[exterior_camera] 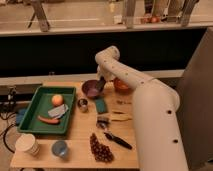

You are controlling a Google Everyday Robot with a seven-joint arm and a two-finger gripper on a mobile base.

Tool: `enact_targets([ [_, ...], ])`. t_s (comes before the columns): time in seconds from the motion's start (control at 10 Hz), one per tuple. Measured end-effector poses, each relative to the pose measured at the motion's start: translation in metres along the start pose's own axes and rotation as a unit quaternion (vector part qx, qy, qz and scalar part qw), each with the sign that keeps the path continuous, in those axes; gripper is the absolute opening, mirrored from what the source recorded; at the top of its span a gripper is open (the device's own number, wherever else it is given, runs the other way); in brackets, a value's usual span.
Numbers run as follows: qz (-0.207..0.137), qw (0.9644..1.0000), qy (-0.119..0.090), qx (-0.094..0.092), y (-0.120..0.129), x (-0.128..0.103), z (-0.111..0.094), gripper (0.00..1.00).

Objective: Wipe purple bowl with eraser

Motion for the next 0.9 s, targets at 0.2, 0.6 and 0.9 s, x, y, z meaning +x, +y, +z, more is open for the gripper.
enact_targets([
  [0.2,-0.025,0.9997,0.004,0.001,-0.028,-0.008,0.008,0.00],
  [0.6,-0.061,0.9980,0.011,0.011,-0.063,-0.022,0.016,0.00],
  [0.9,-0.083,0.9963,0.007,0.019,-0.075,-0.039,0.014,0.00],
])
